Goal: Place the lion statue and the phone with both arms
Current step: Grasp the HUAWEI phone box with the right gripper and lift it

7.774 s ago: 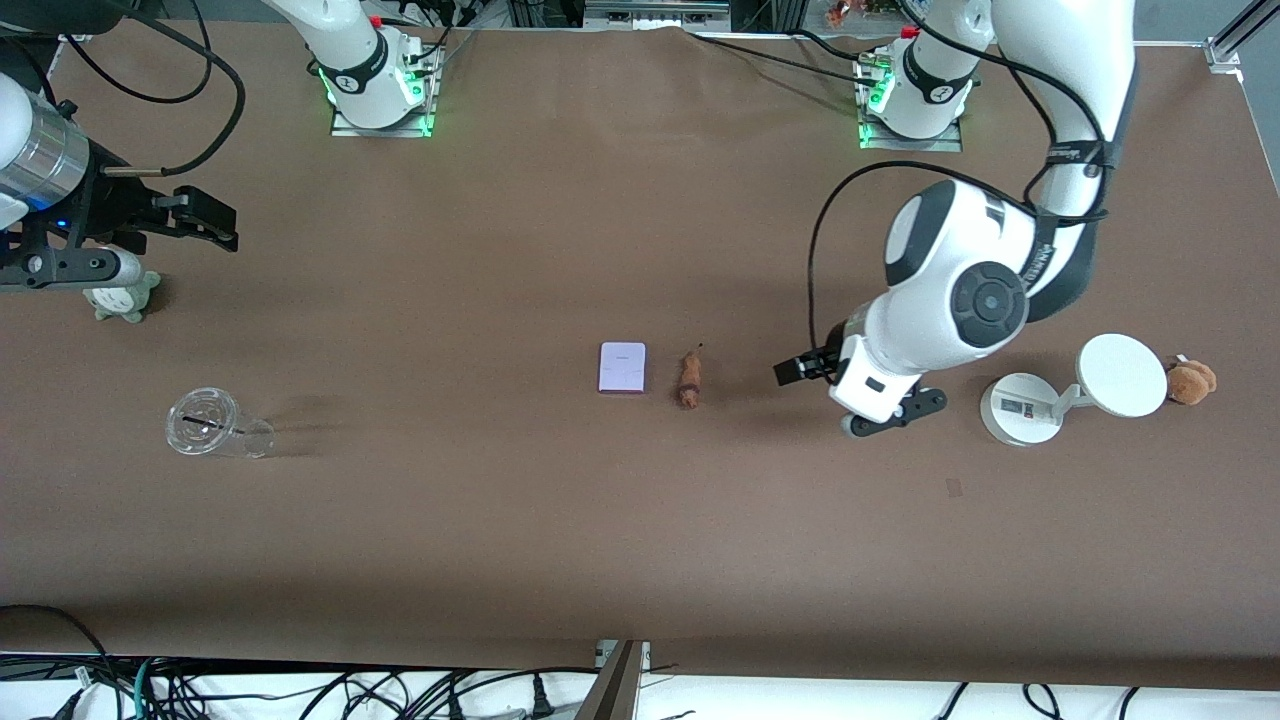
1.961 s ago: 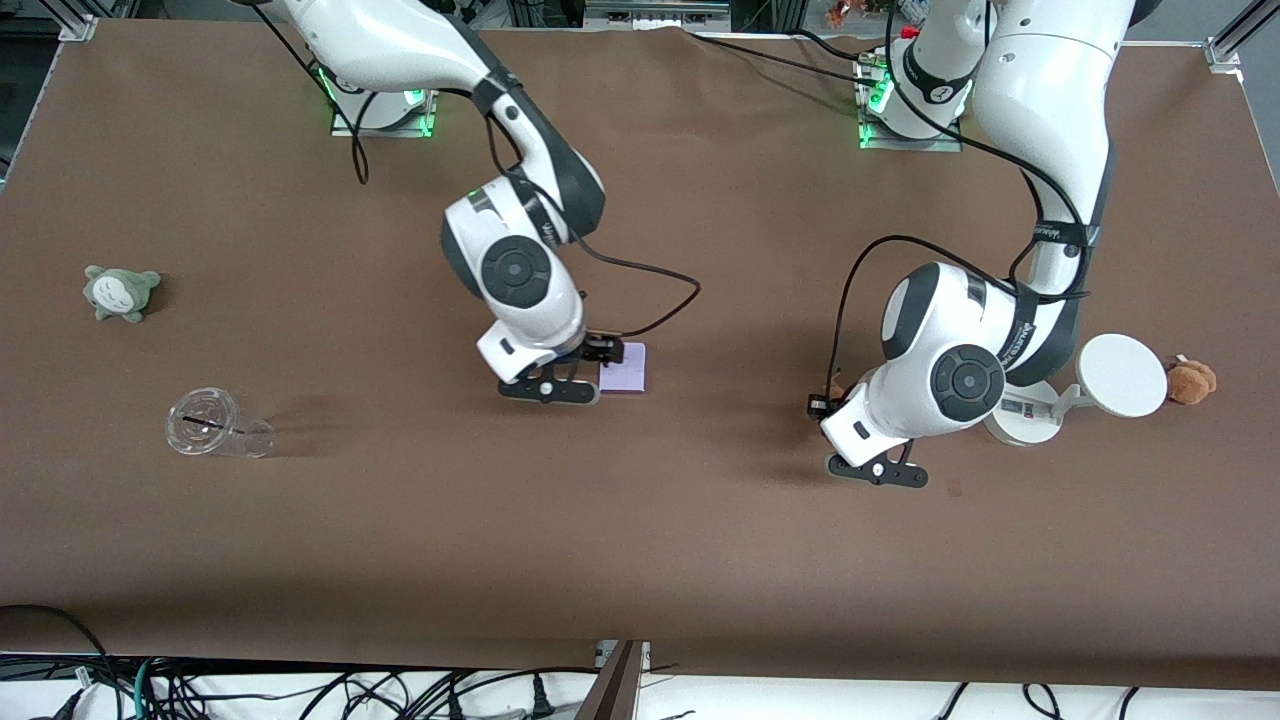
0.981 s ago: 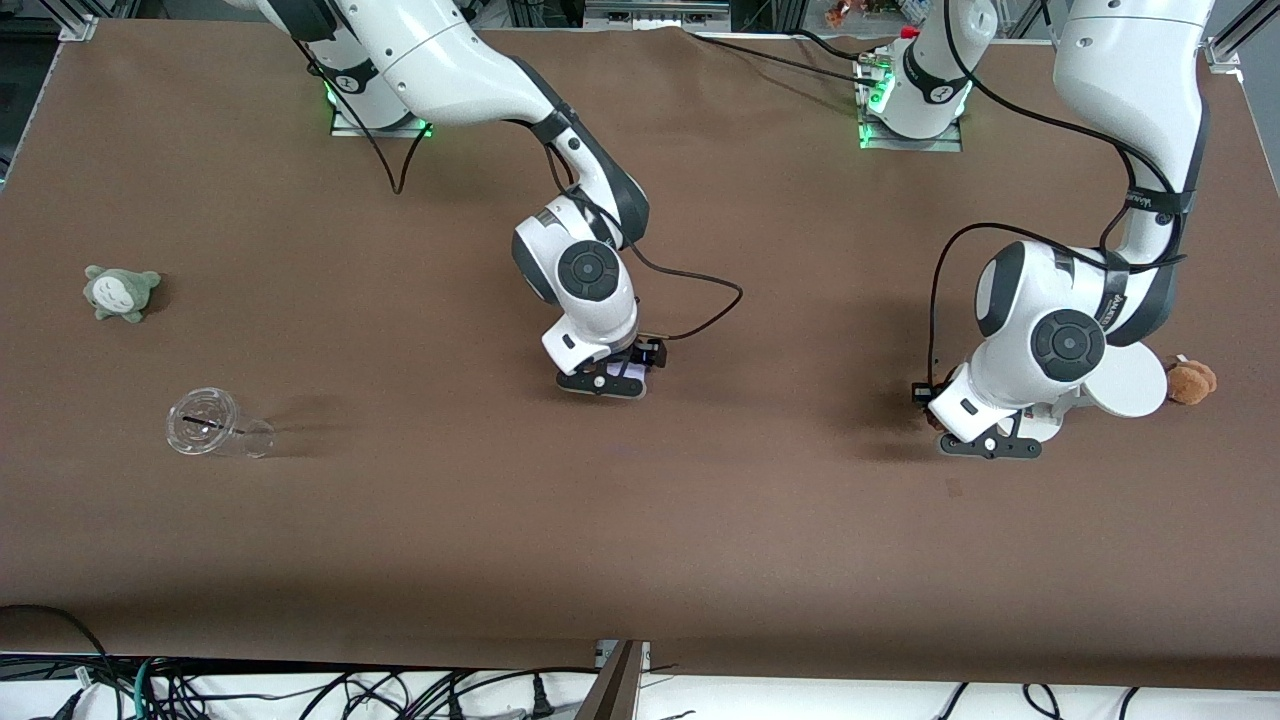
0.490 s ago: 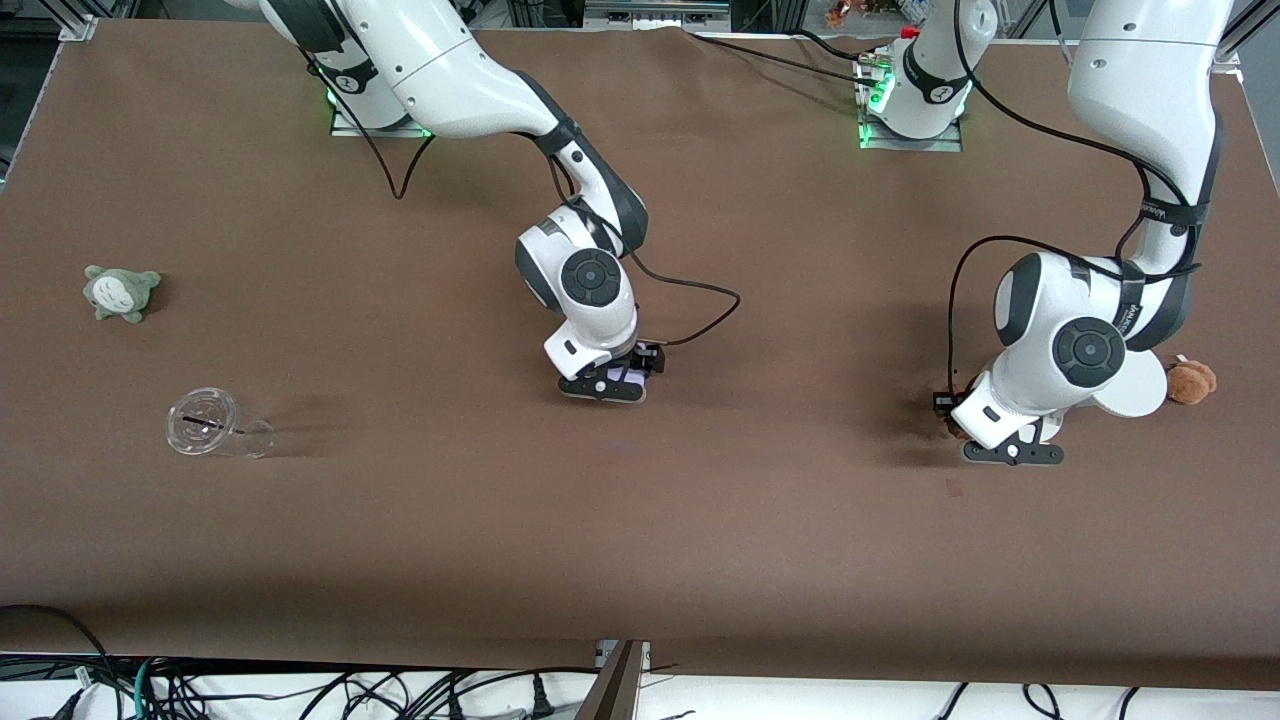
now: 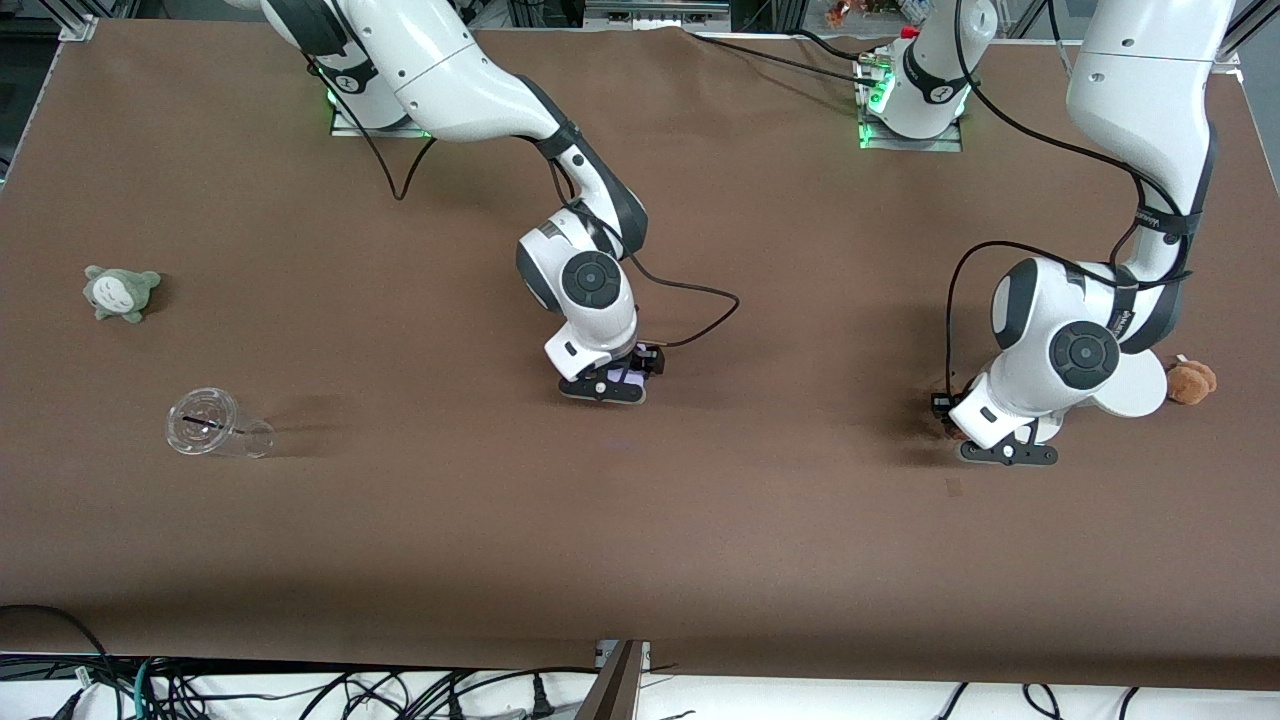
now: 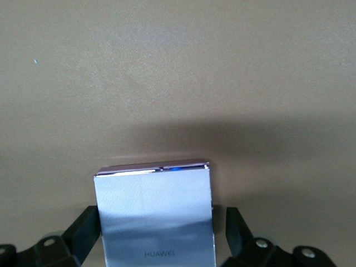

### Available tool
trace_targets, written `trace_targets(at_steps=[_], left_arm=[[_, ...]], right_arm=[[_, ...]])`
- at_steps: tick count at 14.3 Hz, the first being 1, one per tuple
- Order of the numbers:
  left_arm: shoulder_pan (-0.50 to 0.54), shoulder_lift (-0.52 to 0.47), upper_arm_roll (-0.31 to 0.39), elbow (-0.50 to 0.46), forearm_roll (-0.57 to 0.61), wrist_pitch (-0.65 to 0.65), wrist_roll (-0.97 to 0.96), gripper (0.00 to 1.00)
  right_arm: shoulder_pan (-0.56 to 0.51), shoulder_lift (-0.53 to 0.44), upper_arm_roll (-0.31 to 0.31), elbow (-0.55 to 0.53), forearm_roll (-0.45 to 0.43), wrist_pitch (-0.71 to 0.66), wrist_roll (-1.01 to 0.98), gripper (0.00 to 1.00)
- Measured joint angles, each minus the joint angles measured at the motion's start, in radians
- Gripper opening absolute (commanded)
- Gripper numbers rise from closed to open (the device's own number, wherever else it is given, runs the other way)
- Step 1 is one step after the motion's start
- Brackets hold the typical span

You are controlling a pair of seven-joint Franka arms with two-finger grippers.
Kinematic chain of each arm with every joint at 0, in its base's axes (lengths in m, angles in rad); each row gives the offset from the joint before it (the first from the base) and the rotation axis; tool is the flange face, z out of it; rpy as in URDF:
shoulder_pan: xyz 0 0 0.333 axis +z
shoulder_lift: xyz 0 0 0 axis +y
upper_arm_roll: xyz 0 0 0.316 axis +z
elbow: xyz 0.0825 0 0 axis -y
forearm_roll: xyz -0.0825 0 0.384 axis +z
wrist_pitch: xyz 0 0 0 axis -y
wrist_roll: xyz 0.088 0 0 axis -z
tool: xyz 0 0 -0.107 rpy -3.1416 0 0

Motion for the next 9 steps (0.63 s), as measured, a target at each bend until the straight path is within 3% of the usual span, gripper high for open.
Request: trace_targets(at_steps=[9], left_arm=[[0.016, 0.0, -0.042, -0.027, 0.0, 0.086, 0.052, 0.0]], right_arm=[[0.001, 0.011, 0.0, 0.0, 0.0, 0.033, 0.0, 1.0]])
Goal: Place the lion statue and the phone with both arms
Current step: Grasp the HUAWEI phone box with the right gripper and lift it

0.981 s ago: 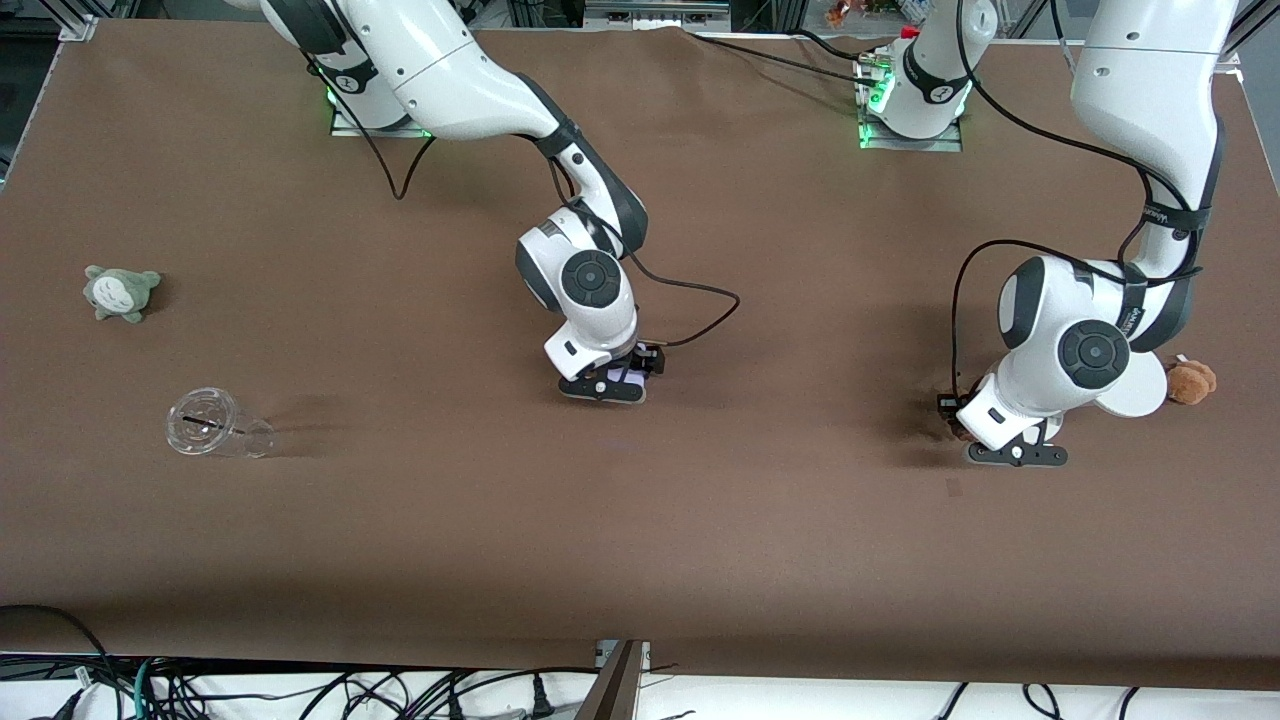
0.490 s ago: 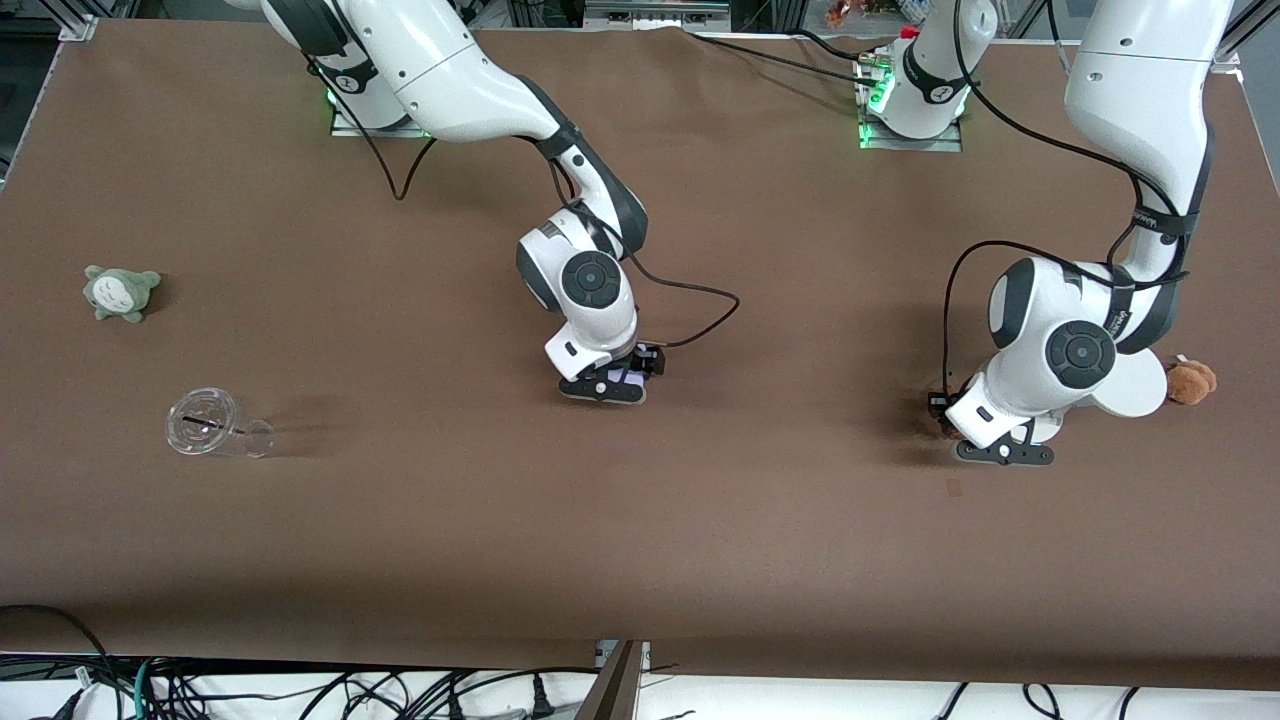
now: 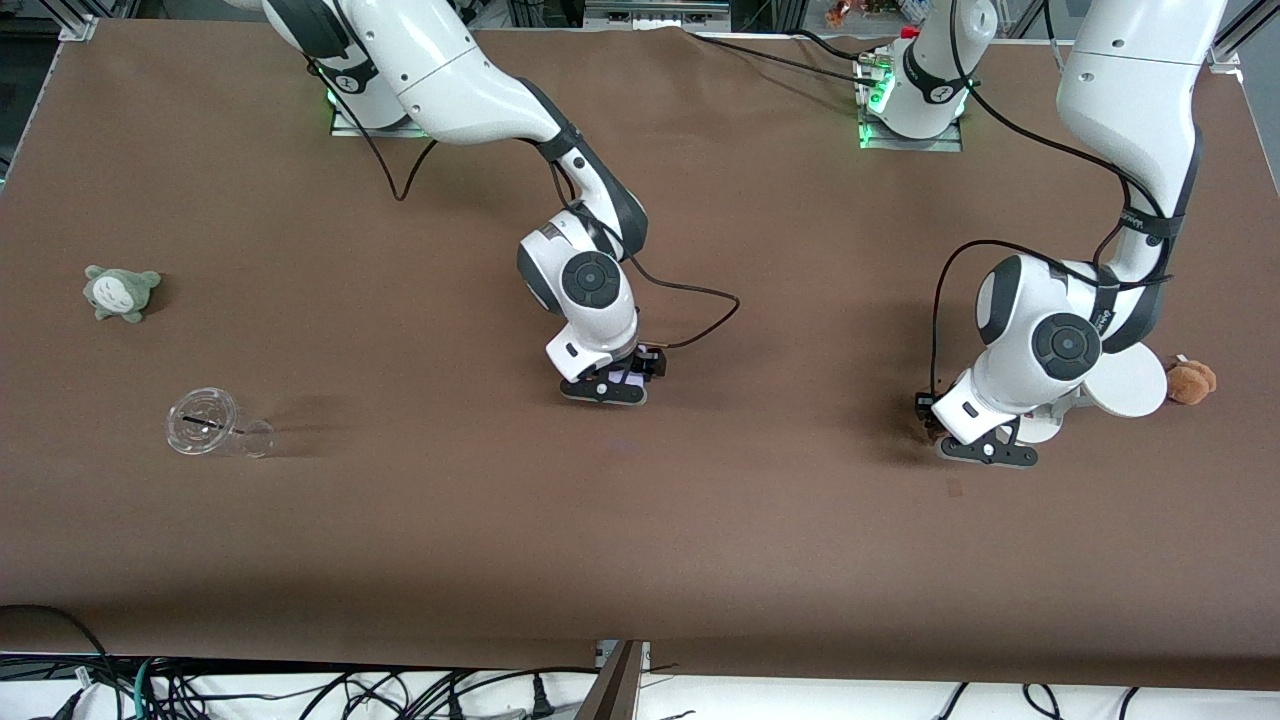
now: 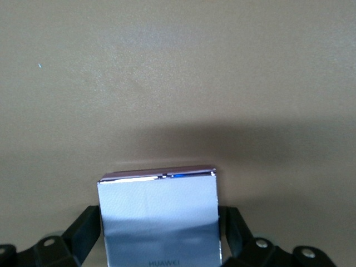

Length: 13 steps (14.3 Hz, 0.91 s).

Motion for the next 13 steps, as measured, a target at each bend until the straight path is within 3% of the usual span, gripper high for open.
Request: trace_targets(at_steps=[1, 2, 3, 9, 13], left_arm=[[0.026, 0.0, -0.028, -0.003, 0.0, 0.009, 0.012, 0.0], [0.063, 0.0, -0.068, -0.006, 0.0, 0.012, 0.017, 0.0], [0.099, 0.0, -0.104, -0.007, 0.0, 0.012, 0.021, 0.0], [0.147, 0.001, -0.153, -0.019, 0.0, 0.013, 0.037, 0.0], [0.145, 0.012, -0.157, -0.028, 0.0, 0.013, 0.037, 0.0]], right_arm=[[0.0, 0.002, 0.0, 0.0, 0.0, 0.003, 0.0, 0.93], [0.0, 0.002, 0.0, 0.0, 0.0, 0.004, 0.0, 0.41], [0.0, 0.002, 0.0, 0.0, 0.0, 0.005, 0.0, 0.2], [-0.01, -0.003, -0.017, 0.017, -0.004, 0.012, -0.004, 0.16], [-0.126, -0.044, -0.038, 0.023, -0.005, -0.091, -0.181, 0.16]])
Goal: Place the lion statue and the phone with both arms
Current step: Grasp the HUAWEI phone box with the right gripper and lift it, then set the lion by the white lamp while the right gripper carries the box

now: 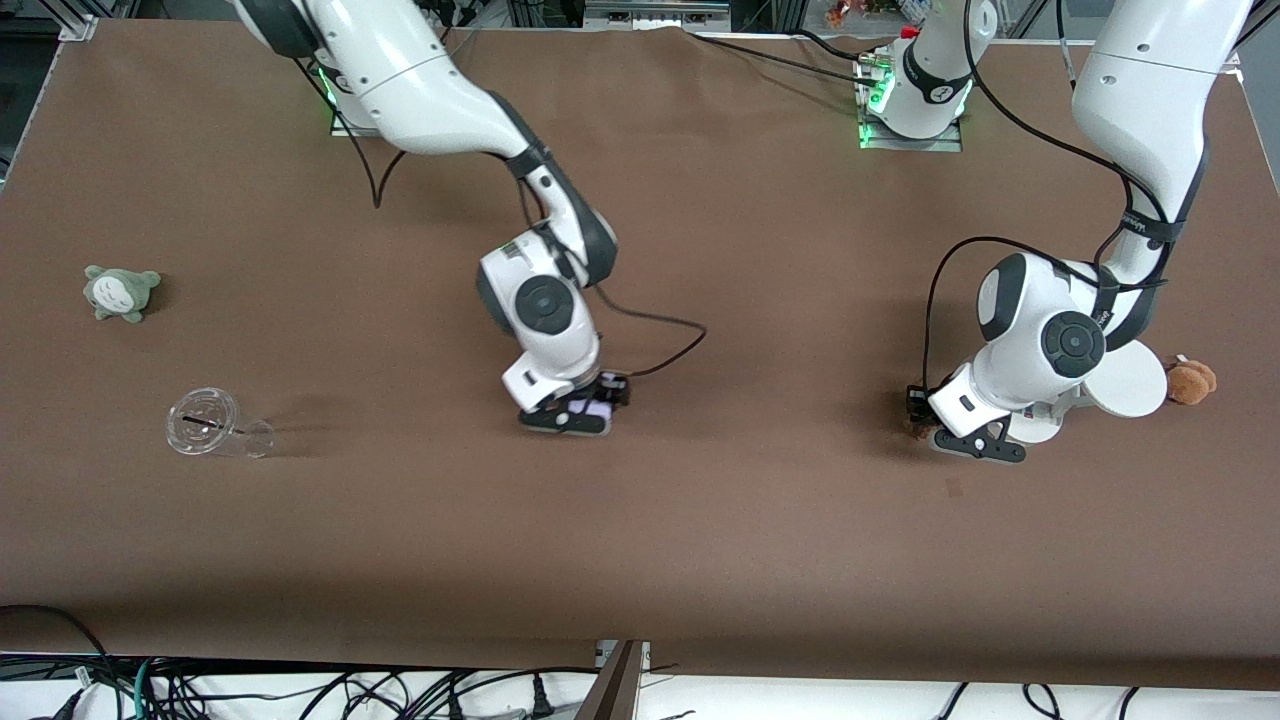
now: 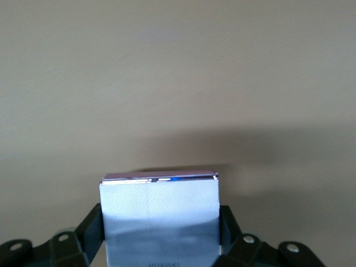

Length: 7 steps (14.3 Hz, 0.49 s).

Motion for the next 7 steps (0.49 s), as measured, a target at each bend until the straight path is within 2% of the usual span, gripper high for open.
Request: trace_targets(at_steps=[1, 2, 3, 4, 7], left_arm=[[0.0, 0.0, 0.0, 0.0, 0.0, 0.0, 0.0, 0.0], [0.0, 0.0, 0.0, 0.0, 0.0, 0.0, 0.0, 0.18], [-0.001, 0.0, 0.0, 0.0, 0.0, 0.0, 0.0, 0.69], [-0.001, 0.0, 0.0, 0.0, 0.0, 0.0, 0.0, 1.0], [-0.002, 0.004, -0.002, 0.0, 0.0, 0.0, 0.0, 1.0]], right_arm=[[-0.036, -0.013, -0.004, 0.0, 0.0, -0.051, -0.057, 0.16], [-0.067, -0.024, -0.01, 0.0, 0.0, -0.094, -0.117, 0.16], [-0.097, -0.035, -0.021, -0.001, 0.0, -0.132, -0.181, 0.16], [-0.123, -0.041, -0.032, -0.002, 0.0, -0.161, -0.236, 0.16], [-0.187, -0.06, -0.066, -0.033, 0.0, -0.183, -0.341, 0.16]])
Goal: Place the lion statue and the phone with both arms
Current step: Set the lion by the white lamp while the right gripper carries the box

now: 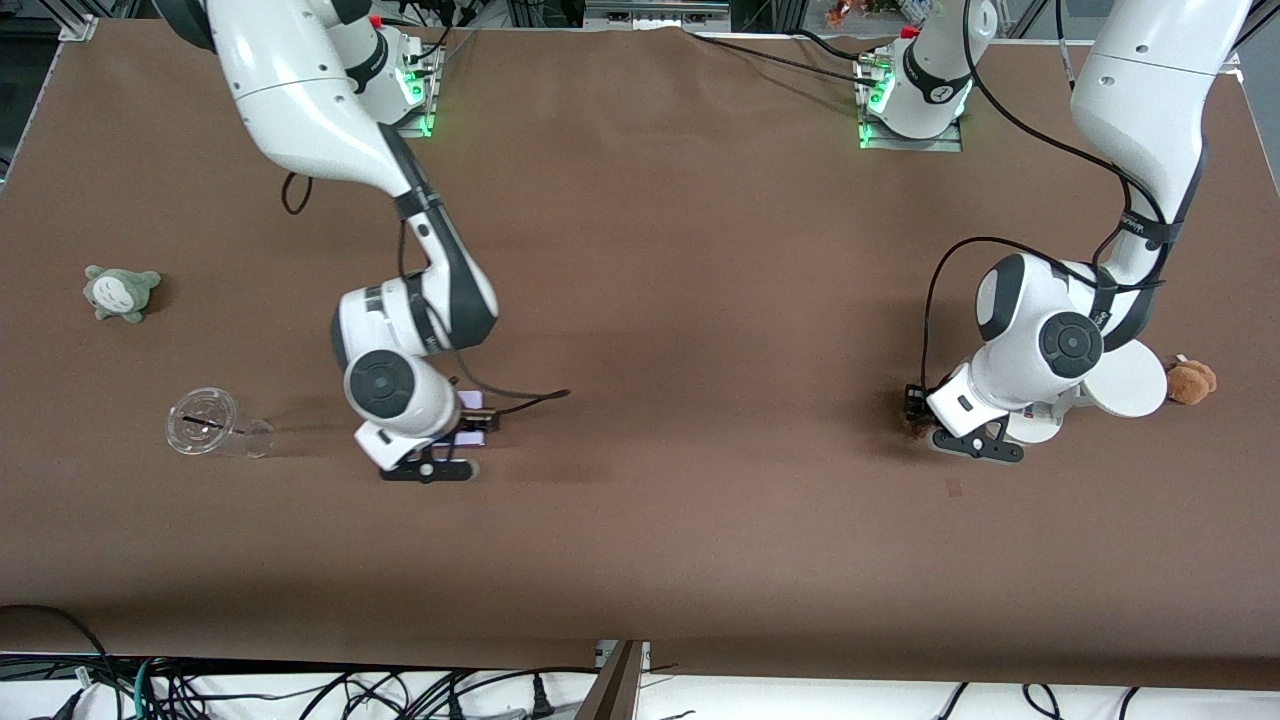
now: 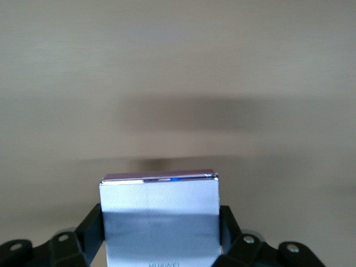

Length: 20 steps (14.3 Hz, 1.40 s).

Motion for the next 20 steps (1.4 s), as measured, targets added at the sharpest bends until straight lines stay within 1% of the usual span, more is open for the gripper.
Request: trace_targets(at_steps=[4, 6, 8, 9, 11, 13, 16, 20], left_arm=[[0.0, 0.001, -0.001, 0.006, 0.0, -0.007, -0.001, 1.0], [0.0, 0.001, -0.001, 0.028, 0.0, -0.025, -0.002, 1.0], [0.001, -0.003, -0.001, 0.066, 0.0, -0.065, -0.009, 1.0], [0.001, -0.007, -0.001, 0.086, 0.0, -0.085, -0.029, 1.0], [0.001, -0.032, -0.002, 0.114, 0.0, -0.126, -0.094, 1.0], [0.001, -0.083, -0.012, 0.13, 0.0, -0.189, -0.143, 1.0], [0.0, -0.196, -0.03, 0.168, 0.0, -0.372, -0.182, 1.0], [0.0, -0.369, -0.048, 0.279, 0.0, -0.749, -0.188, 1.0]], right_arm=[[-0.012, -0.022, -0.073, -0.07, 0.0, 0.013, -0.077, 0.16], [-0.019, -0.039, -0.098, -0.131, 0.0, 0.079, -0.131, 0.16], [-0.045, -0.053, -0.104, -0.185, 0.0, 0.14, -0.183, 0.15], [-0.063, -0.056, -0.105, -0.198, 0.0, 0.155, -0.2, 0.13], [-0.1, -0.058, -0.105, -0.206, 0.003, 0.18, -0.217, 0.12], [-0.132, -0.058, -0.106, -0.207, 0.004, 0.193, -0.22, 0.12], [-0.145, -0.058, -0.105, -0.209, 0.017, 0.199, -0.223, 0.12], [-0.145, -0.058, -0.104, -0.215, 0.028, 0.213, -0.223, 0.13]])
